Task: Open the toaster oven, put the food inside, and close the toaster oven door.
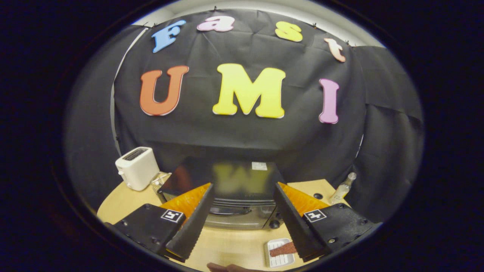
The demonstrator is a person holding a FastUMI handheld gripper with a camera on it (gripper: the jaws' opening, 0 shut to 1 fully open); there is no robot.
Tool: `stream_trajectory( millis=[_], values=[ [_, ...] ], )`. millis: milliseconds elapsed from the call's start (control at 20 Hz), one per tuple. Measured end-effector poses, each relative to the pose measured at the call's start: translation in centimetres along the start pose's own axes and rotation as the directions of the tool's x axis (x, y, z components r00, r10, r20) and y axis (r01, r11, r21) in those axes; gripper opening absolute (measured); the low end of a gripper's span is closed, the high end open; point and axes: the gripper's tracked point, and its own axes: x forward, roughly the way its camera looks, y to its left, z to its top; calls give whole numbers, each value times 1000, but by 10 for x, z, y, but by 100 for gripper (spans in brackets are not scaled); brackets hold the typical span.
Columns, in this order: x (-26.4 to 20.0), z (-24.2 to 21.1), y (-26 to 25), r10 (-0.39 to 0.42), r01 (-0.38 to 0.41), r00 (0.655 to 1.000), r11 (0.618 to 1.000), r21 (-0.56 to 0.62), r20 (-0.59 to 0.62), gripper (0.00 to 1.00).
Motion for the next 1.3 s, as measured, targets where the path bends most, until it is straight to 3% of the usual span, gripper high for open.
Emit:
stream_trajectory(
  millis=[300, 450, 850, 1300],
  values=[
    [60, -35, 24, 41, -40, 994, 999, 9, -103, 100],
    [63, -44, 30, 61, -52, 989, 997, 63, -138, 100],
    [25, -69, 30, 34, -33, 991, 999, 13, -131, 99],
    [-26, -138, 31, 28, -26, 993, 1000, 15, -114, 98]
  ],
)
